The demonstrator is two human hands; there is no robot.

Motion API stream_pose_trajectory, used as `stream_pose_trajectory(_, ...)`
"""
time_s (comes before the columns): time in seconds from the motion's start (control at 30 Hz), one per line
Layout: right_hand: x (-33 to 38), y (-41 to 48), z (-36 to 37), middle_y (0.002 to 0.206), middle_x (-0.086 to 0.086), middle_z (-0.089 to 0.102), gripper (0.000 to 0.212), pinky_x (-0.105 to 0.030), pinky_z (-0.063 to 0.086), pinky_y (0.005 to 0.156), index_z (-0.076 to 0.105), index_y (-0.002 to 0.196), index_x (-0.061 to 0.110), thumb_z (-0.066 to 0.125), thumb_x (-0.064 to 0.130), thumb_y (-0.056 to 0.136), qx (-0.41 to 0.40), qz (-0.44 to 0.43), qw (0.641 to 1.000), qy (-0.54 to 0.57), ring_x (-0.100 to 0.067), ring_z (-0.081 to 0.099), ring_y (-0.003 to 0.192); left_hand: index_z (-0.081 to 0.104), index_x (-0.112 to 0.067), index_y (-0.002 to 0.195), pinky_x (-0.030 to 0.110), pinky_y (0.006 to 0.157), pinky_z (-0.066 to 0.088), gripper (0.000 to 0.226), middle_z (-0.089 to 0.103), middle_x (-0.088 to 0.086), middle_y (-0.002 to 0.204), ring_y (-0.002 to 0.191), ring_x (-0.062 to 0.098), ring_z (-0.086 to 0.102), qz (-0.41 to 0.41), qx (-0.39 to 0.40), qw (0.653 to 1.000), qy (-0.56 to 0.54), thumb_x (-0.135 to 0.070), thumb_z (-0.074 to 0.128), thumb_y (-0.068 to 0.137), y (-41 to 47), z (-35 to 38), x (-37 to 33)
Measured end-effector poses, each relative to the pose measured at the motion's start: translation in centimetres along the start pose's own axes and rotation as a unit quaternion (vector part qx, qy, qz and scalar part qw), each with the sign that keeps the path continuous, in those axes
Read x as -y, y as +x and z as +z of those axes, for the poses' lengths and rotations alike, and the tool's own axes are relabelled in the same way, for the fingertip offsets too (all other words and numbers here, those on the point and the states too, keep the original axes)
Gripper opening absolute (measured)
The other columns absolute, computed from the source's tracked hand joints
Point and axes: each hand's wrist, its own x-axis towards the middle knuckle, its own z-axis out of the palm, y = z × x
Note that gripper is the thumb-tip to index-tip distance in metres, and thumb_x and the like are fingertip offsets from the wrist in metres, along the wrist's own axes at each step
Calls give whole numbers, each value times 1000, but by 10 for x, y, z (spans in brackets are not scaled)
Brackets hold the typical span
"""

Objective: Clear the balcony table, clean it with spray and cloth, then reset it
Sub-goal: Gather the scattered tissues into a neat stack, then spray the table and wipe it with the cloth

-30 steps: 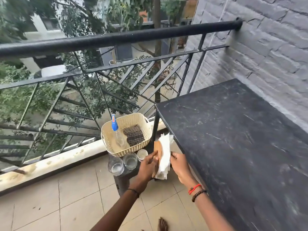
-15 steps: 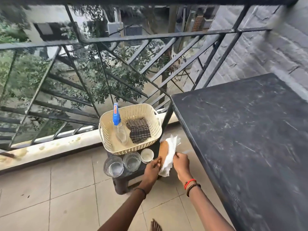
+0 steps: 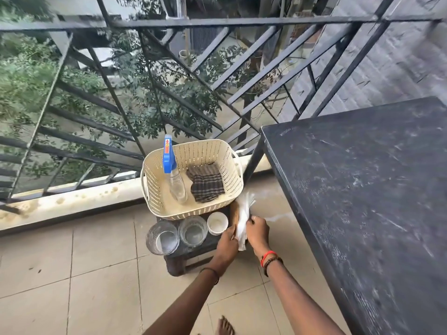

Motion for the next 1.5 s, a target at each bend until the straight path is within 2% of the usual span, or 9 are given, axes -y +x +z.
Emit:
stream_pose_trajectory(0.17, -3, 9, 5, 100, -29, 67, 23, -29, 34, 67, 66, 93, -5, 45, 2, 90, 8, 3, 1000, 8, -37, 58, 84, 52, -1, 129, 54, 103, 42, 41, 59, 24, 126, 120, 38, 55, 10, -14, 1000, 3, 10, 34, 93, 7, 1, 4)
stream_pose_trajectory(0.37, -4, 8, 7, 71, -7, 58, 24, -28, 38, 67, 57, 68, 17, 46, 6, 87, 36, 4, 999, 34, -24, 50, 72, 57, 6, 117, 36, 91, 46, 50, 62, 29, 113, 101, 28, 58, 36, -37, 999, 10, 22, 28, 80, 10, -3, 5)
stream_pose_trajectory(0.47, -2, 6, 2, 87, -6, 66, 21, -31, 45, 76, 67, 95, 13, 47, 10, 88, 48, 8, 998, 51, -28, 60, 87, 60, 2, 111, 29, 82, 46, 48, 65, 26, 107, 95, 22, 56, 44, -44, 998, 12, 21, 29, 80, 9, -2, 3)
stream_pose_trajectory(0.7, 5, 2, -9, 132, -14, 58, 36, -34, 40, 102, 55, 128, 5, 43, 13, 96, 33, 23, 998, 37, -31, 52, 122, 60, 4, 116, 27, 85, 48, 44, 68, 10, 102, 97, 23, 62, 44, -88, 995, 13, 20, 33, 85, 5, 1, -3)
stream_pose_trajectory(0.87, 10, -22, -17, 128, -18, 59, 32, -33, 41, 99, 56, 125, 1, 42, 12, 98, 17, -7, 1000, 14, -31, 54, 120, 59, -1, 121, 23, 90, 40, 29, 62, 7, 115, 110, 21, 56, 40, -186, 980, 63, -1, 43, 96, -17, 4, -5)
stream_pose_trajectory(1.1, 26, -64, -34, 114, -17, 66, 25, -29, 40, 85, 61, 112, 1, 46, 4, 92, 18, -83, 996, -3, -31, 59, 108, 59, -15, 96, 37, 78, 50, 18, 65, 5, 89, 85, 23, 62, 147, -262, 953, 21, -22, 43, 102, -57, 2, -27)
stream_pose_trajectory(1.2, 42, -73, -47, 103, -11, 69, 17, -24, 37, 69, 63, 102, 10, 50, 13, 93, 24, -99, 995, 1, -28, 62, 98, 57, -22, 95, 29, 77, 47, 15, 62, -3, 89, 86, 7, 59, 192, -301, 934, 17, -24, 44, 101, -72, -5, -43)
stream_pose_trajectory(1.3, 64, -73, -59, 93, -9, 70, 8, -25, 41, 68, 57, 85, 16, 53, 17, 93, 31, -118, 992, 9, -27, 63, 91, 55, -17, 102, 35, 86, 48, 8, 62, 1, 98, 95, 15, 58, 222, -363, 905, -18, -20, 48, 100, -82, -19, -60)
stream_pose_trajectory(1.5, 113, -42, -62, 88, -8, 64, 6, -22, 35, 67, 57, 87, 7, 55, 11, 90, 52, -136, 989, 16, -21, 55, 83, 40, -6, 135, 33, 99, 42, 50, 44, 15, 128, 116, 23, 47, 169, -441, 881, -37, -18, 62, 92, -74, -65, -80)
